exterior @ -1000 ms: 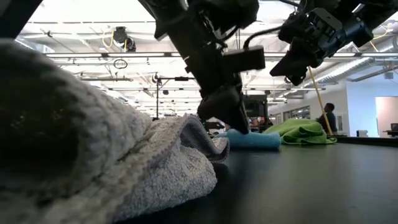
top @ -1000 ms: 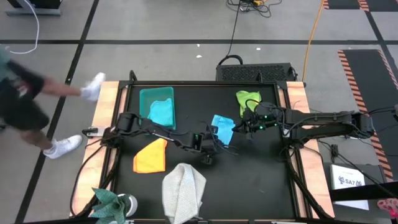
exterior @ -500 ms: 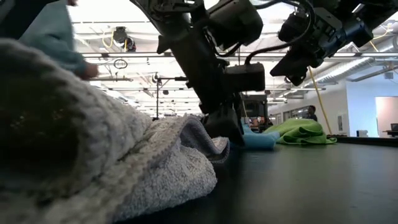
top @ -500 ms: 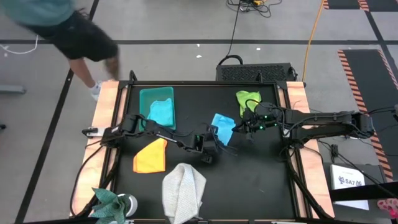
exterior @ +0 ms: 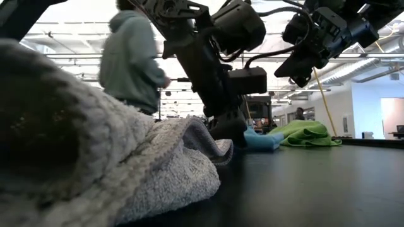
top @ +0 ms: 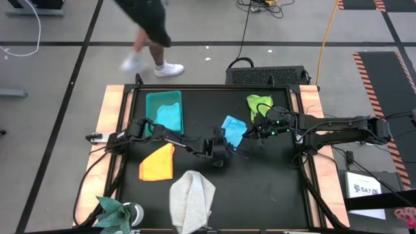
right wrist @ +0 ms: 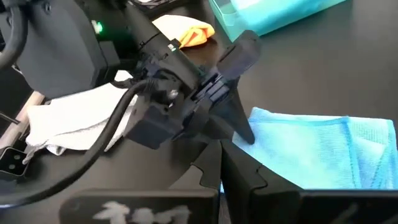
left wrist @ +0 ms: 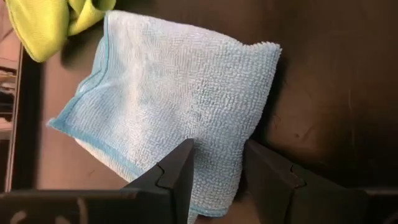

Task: Fold microfiber towels
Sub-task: Stack the folded blue microfiber towel on top of the blue microfiber towel into the bin

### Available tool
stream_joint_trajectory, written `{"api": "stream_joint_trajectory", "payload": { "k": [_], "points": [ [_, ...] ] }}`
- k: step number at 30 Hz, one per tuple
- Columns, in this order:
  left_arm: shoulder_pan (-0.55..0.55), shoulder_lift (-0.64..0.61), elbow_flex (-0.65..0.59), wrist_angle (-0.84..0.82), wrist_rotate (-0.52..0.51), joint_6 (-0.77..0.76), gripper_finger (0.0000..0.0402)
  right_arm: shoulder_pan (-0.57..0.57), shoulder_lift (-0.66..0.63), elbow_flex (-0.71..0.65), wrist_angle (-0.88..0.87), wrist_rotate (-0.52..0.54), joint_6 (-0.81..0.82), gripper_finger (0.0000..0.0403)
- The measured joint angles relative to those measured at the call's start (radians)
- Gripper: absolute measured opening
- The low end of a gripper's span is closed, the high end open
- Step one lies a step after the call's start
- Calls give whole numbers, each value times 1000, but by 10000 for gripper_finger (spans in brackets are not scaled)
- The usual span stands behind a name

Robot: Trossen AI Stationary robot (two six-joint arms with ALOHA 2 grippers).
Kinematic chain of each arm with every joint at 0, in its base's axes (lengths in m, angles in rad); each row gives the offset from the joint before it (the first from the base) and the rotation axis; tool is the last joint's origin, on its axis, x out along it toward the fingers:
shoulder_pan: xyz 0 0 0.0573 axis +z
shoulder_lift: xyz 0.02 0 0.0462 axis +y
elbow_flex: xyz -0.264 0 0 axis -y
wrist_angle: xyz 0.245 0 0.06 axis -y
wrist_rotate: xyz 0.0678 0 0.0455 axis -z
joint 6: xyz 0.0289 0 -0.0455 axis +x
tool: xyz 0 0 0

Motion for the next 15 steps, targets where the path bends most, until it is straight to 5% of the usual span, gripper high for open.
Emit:
{"api": "stream_joint_trajectory", "payload": {
  "k": [8, 15],
  "points": [
    [29, -1, 0, -1, 49, -39, 127, 0, 0, 0, 0, -1, 15, 0],
    [47, -1, 0, 4, 104, -205, 13, 0, 0, 0, 0, -3, 23, 0]
  ]
}}
